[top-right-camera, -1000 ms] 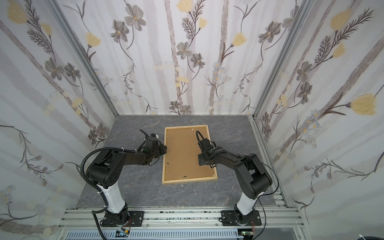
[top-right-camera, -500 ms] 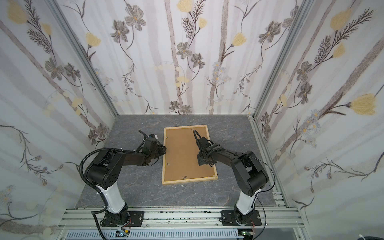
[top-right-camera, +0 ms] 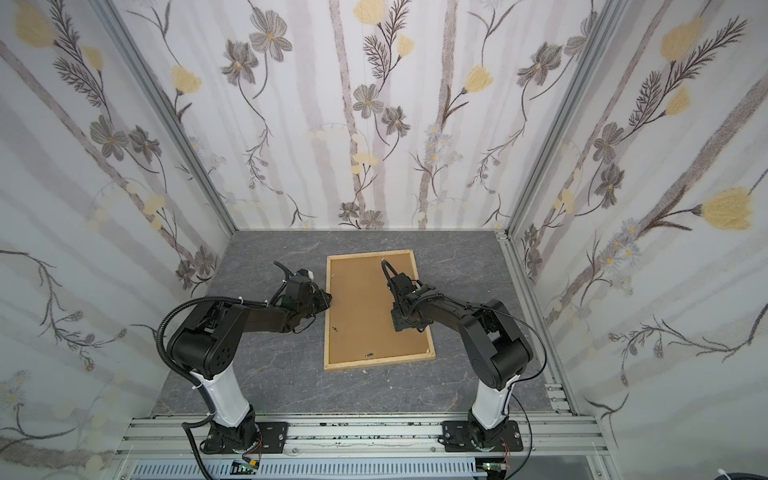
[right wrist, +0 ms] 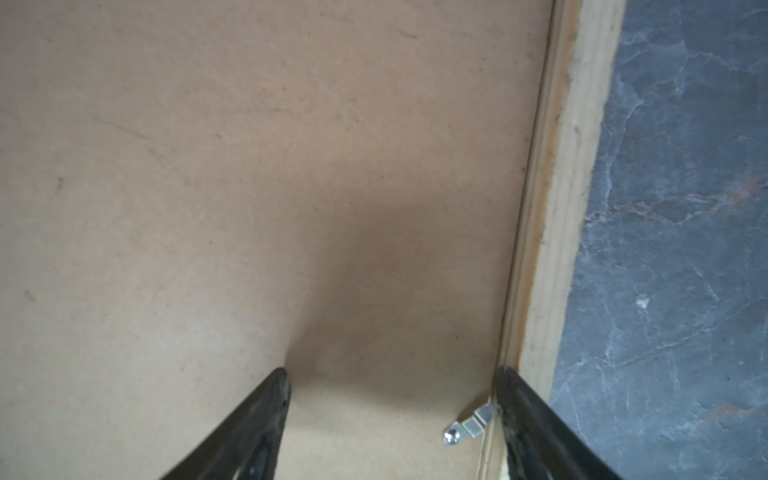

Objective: Put the photo into the frame

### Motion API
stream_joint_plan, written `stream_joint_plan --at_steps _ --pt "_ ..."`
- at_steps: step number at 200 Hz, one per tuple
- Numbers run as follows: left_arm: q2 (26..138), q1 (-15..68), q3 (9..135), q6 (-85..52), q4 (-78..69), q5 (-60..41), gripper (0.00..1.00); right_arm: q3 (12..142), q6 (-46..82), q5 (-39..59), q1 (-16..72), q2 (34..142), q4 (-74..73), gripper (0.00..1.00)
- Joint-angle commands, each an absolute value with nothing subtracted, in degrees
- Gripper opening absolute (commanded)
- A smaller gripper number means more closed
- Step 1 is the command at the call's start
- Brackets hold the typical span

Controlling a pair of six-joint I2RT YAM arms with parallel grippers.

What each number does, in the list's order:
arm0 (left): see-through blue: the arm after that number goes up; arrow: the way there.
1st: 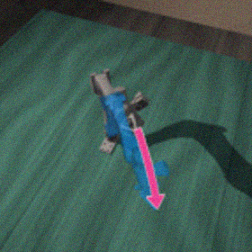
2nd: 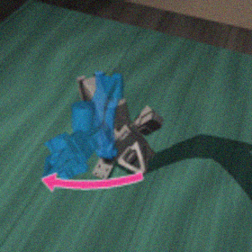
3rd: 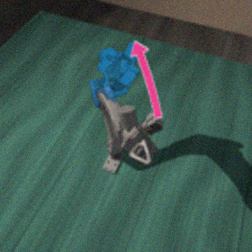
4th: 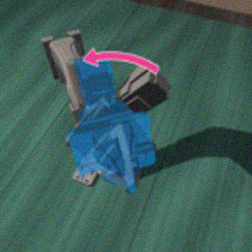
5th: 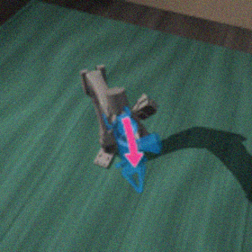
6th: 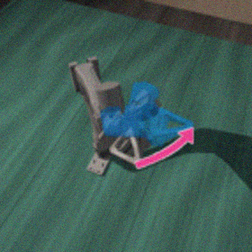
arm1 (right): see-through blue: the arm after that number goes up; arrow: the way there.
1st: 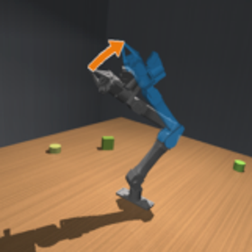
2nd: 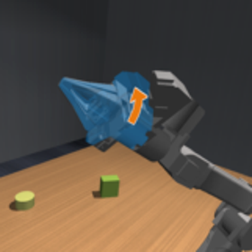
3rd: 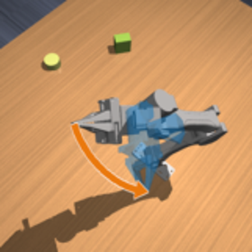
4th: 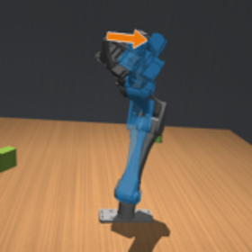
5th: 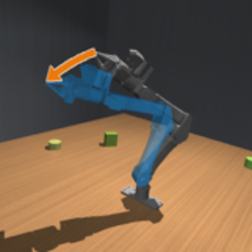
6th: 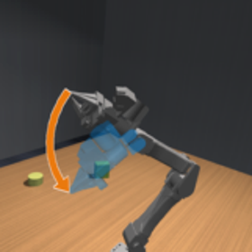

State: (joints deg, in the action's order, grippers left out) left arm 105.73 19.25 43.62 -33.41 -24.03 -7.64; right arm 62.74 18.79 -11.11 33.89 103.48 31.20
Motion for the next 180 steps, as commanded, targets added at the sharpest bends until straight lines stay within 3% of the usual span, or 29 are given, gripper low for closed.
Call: stream_joint_plan --at_steps 1,56,100,141,180 --pt "106.56 18.20 42.36 -33.56 -3.16 -2.72 0.14 62.08 16.78 -12.42 33.79 105.59 45.10 0.78" --pt "106.43 17.84 42.77 -33.61 -3.34 -3.27 0.14 60.47 15.38 -4.38 33.67 105.63 42.02 0.81" --pt "106.23 17.81 43.06 -33.75 -3.34 -3.52 0.13 60.98 15.81 -4.96 32.70 107.11 41.75 0.84" --pt "106.09 17.05 42.86 -33.99 -3.51 -3.57 0.11 59.39 16.21 -2.41 32.35 105.50 41.72 0.72" --pt "105.81 16.51 42.88 -33.97 -3.52 -3.81 0.11 57.51 16.76 -4.80 32.10 105.88 42.10 0.72"
